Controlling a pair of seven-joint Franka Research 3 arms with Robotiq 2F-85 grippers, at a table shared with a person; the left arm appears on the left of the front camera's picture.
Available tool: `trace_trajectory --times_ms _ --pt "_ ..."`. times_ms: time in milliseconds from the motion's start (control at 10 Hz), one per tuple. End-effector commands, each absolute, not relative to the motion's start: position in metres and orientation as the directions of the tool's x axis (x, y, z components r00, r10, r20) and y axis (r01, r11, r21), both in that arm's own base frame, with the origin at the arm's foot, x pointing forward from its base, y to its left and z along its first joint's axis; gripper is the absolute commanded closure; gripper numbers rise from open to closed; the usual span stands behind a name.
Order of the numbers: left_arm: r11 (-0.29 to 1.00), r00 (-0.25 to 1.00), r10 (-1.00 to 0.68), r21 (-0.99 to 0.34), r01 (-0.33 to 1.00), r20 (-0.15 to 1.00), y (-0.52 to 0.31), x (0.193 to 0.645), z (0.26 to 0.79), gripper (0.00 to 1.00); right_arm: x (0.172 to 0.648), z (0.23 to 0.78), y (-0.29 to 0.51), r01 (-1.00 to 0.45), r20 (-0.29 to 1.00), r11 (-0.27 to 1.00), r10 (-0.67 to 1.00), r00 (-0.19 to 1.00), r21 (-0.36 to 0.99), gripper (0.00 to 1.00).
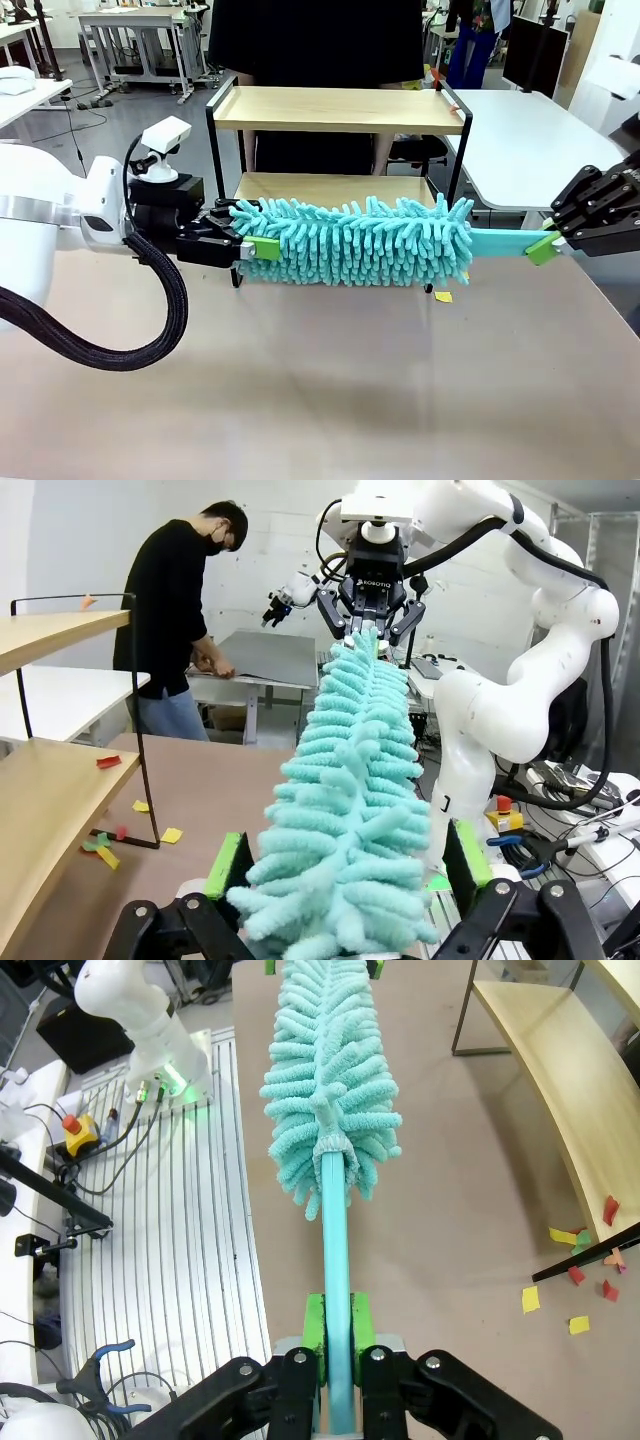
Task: Clean the shelf.
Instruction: Hand the Duster back to the human.
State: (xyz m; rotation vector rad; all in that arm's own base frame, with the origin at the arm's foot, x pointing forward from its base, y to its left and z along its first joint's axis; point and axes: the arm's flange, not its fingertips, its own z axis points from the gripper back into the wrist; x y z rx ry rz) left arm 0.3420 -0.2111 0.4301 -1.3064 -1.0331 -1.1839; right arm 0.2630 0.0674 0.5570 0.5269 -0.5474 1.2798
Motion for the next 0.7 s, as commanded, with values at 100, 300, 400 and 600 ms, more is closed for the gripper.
trace_trajectory --times_ms 100,300,400,600 --pt "-0.126 0.114 -0.022 -0.115 0.985 0.993 -0.1989 0.3065 0.4076 0.00 0.2647 0.5602 0.0699 -0.981 0.671 0.186 0.721 0.173 0.053 0.87" --pt "-0.132 0.110 -0.010 -0.110 0.985 0.994 -0.1991 0.3060 0.4050 0.00 0.2647 0.5602 0.0699 -0.981 0.671 0.186 0.721 0.173 0.053 0.87" --pt "-0.116 0.097 -0.012 -0.098 0.988 0.995 -0.1988 0.3068 0.4044 0.06 0.2647 0.5602 0.0699 -0.981 0.671 0.186 0.721 0.173 0.053 0.87" --pt "-0.134 0.071 -0.012 -0.072 0.988 0.997 -0.1986 0.3062 0.4068 0.64 0.2647 0.5602 0.0699 -0.981 0.671 0.186 0.721 0.173 0.053 0.87"
